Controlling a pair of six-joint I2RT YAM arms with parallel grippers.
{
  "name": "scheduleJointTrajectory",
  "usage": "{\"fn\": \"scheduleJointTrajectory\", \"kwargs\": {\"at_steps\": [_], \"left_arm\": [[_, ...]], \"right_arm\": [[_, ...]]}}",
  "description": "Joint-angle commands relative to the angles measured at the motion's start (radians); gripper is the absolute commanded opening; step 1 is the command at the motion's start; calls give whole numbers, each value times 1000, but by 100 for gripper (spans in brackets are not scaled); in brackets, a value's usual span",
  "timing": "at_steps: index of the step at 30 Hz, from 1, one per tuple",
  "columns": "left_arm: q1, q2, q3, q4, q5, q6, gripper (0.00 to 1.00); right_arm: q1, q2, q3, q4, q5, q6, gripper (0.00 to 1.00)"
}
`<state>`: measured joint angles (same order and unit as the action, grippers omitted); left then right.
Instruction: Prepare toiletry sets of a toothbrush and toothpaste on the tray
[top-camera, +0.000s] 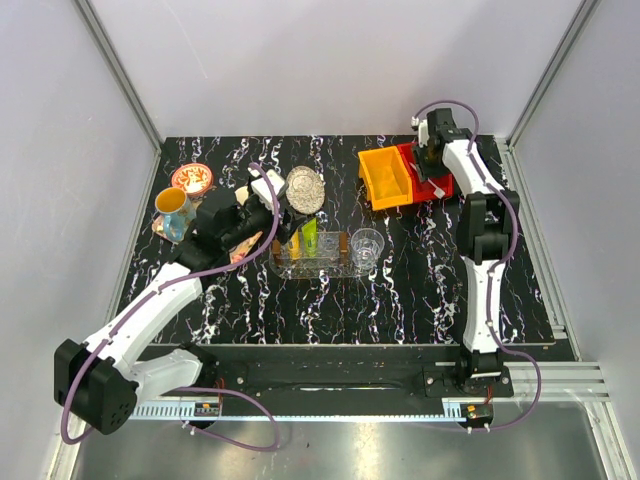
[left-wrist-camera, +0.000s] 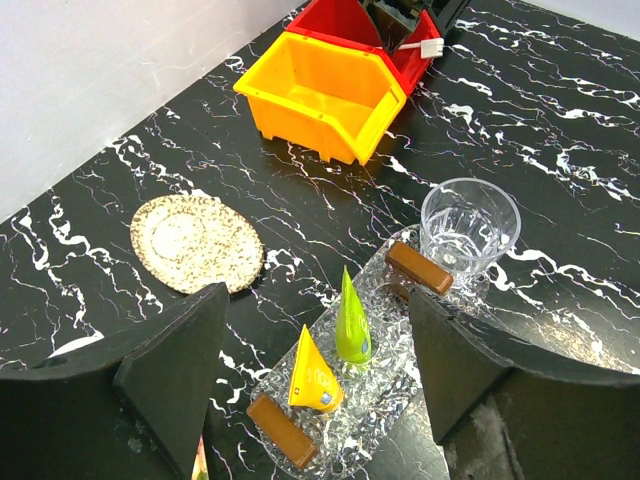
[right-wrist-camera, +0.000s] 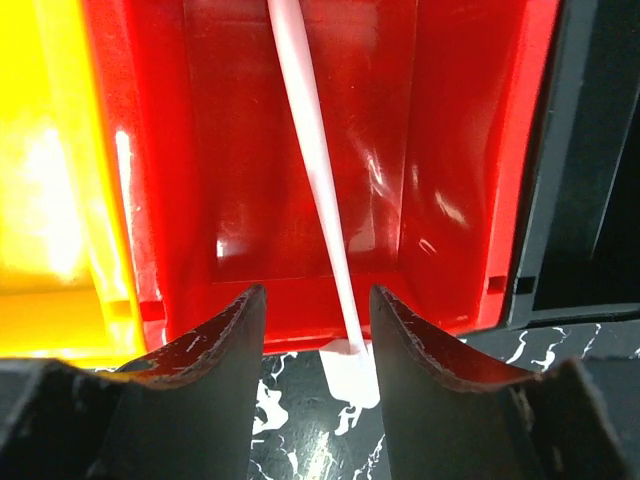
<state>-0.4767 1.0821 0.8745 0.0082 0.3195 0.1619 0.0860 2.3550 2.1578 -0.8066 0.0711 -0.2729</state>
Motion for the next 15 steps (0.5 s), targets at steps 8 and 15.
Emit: {"fn": "scheduleJointTrajectory", "kwargs": {"at_steps": [8, 15], "left_arm": [[10, 6, -8, 36, -8, 16, 77], [12, 9, -9, 36, -2, 15, 77]], "right_arm": [[-5, 96, 134, -55, 45, -2, 49], [-5, 125, 149, -65, 59, -3, 45]]}}
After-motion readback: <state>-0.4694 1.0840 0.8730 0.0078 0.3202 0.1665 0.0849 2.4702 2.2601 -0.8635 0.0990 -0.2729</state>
